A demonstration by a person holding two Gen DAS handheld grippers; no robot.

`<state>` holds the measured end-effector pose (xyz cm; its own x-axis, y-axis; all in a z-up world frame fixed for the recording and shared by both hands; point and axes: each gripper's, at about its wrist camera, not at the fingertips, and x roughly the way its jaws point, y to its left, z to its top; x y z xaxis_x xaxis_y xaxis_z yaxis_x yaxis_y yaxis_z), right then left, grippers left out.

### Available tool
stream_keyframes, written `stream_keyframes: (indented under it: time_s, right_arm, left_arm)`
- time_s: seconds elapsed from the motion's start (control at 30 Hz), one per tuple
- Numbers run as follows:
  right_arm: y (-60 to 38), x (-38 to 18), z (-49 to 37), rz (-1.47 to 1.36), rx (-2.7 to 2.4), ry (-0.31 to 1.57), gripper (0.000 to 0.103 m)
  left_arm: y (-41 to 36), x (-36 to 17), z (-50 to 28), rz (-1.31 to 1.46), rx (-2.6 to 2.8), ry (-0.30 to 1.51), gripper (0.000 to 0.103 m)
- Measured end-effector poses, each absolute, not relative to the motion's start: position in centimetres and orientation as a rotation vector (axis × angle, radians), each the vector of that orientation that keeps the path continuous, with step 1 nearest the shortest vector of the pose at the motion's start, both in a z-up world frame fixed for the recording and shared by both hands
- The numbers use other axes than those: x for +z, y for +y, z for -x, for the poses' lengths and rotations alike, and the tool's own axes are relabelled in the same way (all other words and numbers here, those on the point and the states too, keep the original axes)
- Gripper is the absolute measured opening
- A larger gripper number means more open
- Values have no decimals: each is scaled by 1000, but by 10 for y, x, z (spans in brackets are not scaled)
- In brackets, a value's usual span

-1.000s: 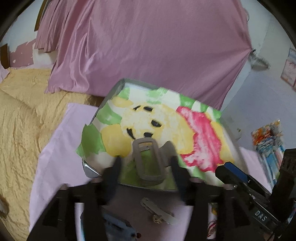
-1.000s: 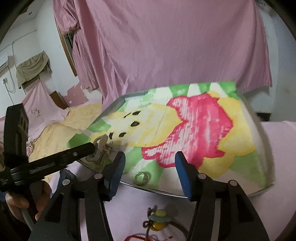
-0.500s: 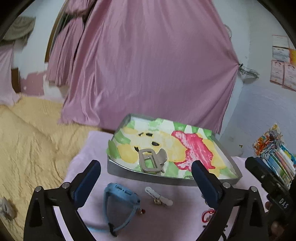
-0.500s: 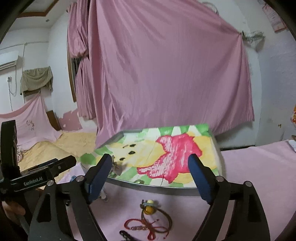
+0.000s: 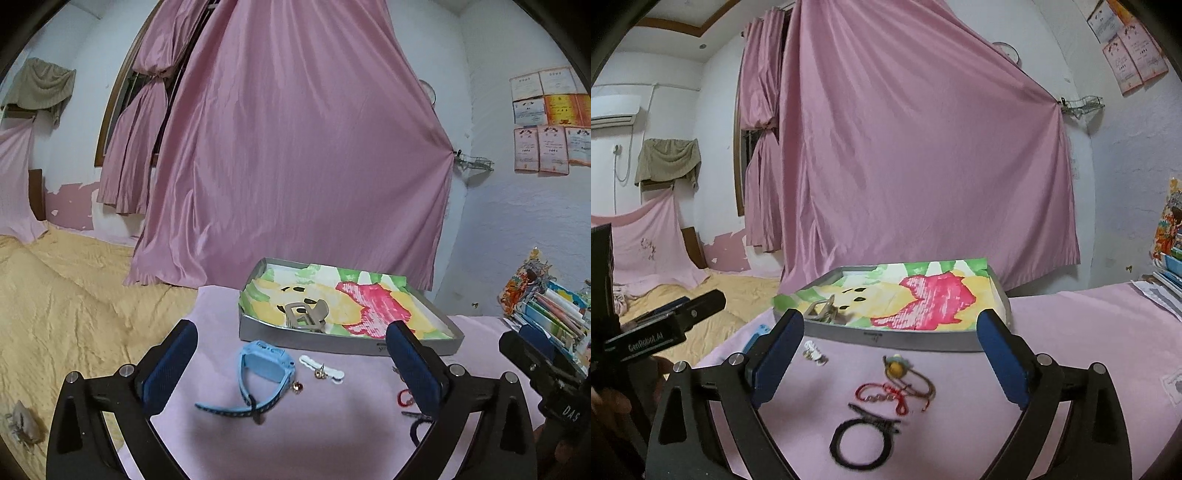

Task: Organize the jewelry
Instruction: 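Grasp the blue smartwatch with the left tool while the right tool grasps the black hair clip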

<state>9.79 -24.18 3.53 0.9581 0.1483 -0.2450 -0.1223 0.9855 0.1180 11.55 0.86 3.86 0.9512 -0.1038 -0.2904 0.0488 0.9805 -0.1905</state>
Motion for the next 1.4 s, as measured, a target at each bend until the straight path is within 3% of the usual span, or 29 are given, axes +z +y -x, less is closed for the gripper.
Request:
stream_keyframes:
  time_s: [0.33,0.83,0.87,1.0,1.13,1.23,1.3,1.4]
  right_arm:
    - [-229,16,-81,-60,128,301,92]
    - [-231,-16,-97,-110,131,533,91]
    - [-229,-17,-99,-107,135,545,88]
    - [-224,-21,-108,-94,125,615,57]
    - [-225,-27,-116,-113,118,669,56]
    - [-227,-28,-125,-142,122,711,56]
    - [-227,-28,-132,-159,123,739,48]
    - [-226,-29,-142,-174,132,772,45]
  left_arm:
    - [18,18,-99,120,-86,342,102]
    - [33,-8,-142,75,-132,630,102]
    - [32,-10,-144,68,-129,642,102]
    - [27,-13,-150,53,-124,688,102]
    - [23,-10,-154,41,-116,702,101]
    - [21,-7,-161,42,-125,722,93]
    - [19,-8,-166,37,-124,734,91]
    - [16,-9,-173,29,-115,753,85]
